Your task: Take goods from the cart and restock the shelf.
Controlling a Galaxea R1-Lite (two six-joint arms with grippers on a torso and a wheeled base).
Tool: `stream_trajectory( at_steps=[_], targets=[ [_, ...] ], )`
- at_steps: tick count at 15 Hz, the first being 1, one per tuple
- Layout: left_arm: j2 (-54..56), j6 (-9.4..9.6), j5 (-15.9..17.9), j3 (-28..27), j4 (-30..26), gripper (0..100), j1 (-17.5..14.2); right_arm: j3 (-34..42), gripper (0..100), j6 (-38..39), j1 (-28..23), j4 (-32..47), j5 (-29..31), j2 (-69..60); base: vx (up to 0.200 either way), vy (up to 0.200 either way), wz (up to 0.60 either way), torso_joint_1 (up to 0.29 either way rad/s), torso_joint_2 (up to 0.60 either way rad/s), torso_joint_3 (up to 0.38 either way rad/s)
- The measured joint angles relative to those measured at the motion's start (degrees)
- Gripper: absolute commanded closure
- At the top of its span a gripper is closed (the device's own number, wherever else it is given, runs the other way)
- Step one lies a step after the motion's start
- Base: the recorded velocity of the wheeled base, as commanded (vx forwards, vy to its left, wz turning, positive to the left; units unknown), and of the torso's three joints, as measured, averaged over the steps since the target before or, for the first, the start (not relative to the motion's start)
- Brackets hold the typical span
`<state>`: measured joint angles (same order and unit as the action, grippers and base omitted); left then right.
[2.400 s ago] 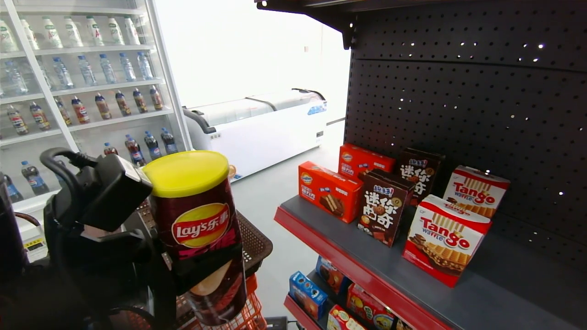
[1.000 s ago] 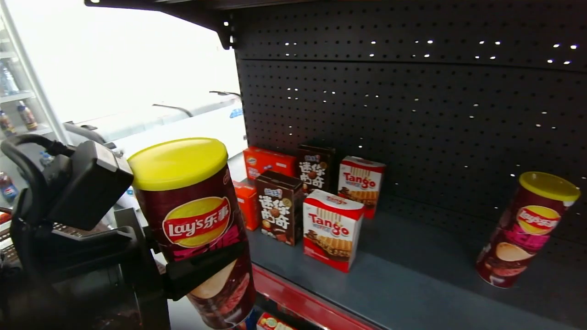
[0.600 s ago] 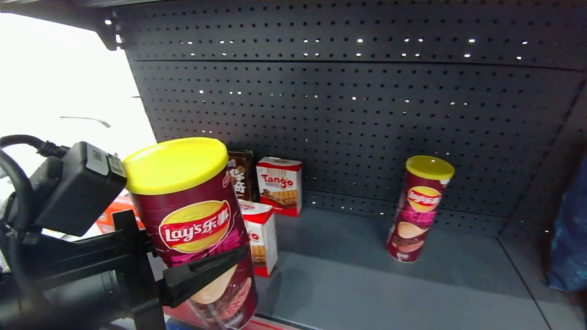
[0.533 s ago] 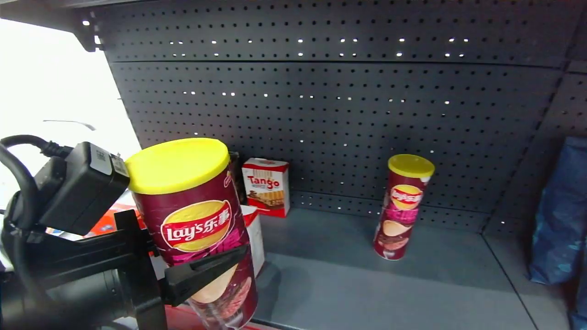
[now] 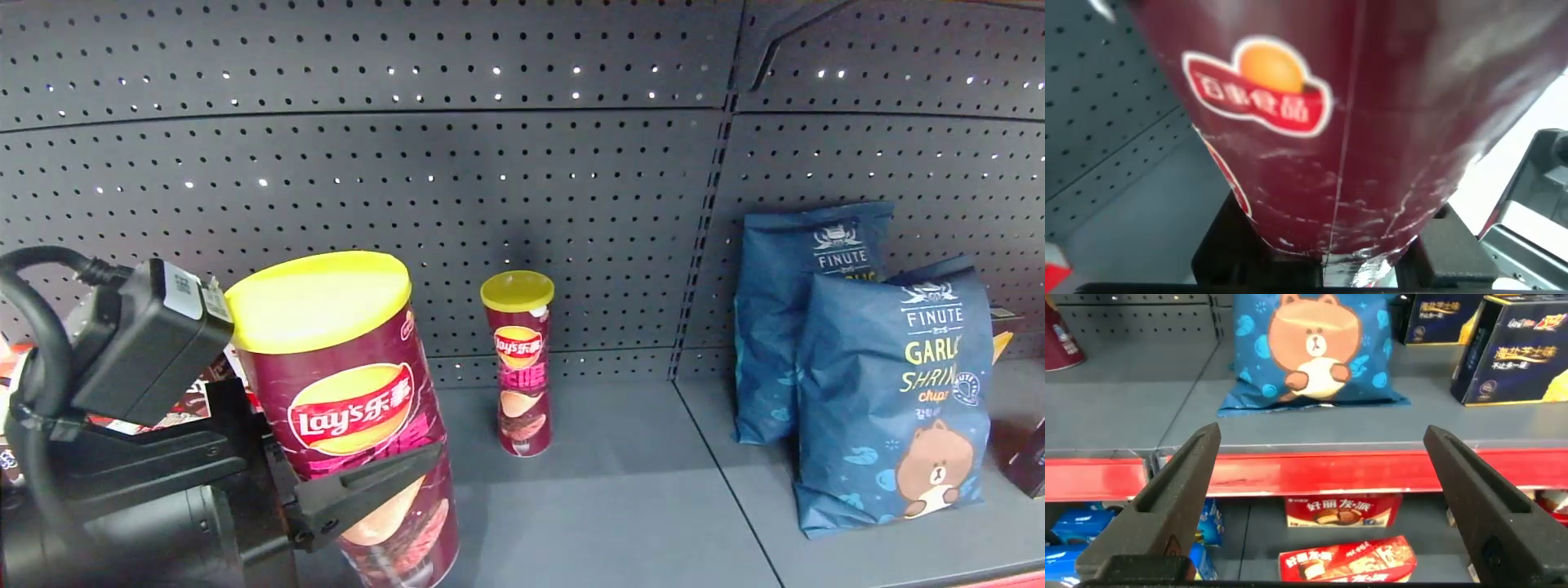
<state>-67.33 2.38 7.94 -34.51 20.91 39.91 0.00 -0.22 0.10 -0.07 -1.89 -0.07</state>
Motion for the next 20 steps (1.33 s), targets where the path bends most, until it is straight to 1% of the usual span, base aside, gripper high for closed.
stream_trajectory(
  at_steps=[8,9,20],
  targets=[
    [0.10,-0.09,-0.02,0.23,-0.02,100,-0.28,0.00,0,-0.10,0.00,0.00,-0.07,0.00,0.000,0.000,0.00,0.000,0.00,0.000],
    [0.10,-0.09,-0.04,0.37,0.00,100,-0.28,0.00,0,-0.11,0.00,0.00,-0.05,0.00,0.000,0.000,0.60,0.002,0.00,0.002],
    [0.82,-0.11,-0.04,2.29,-0.05,100,-0.37,0.00,0,-0.02,-0.02,0.02,0.00,0.00,0.000,0.000,0.00,0.000,0.00,0.000]
  ],
)
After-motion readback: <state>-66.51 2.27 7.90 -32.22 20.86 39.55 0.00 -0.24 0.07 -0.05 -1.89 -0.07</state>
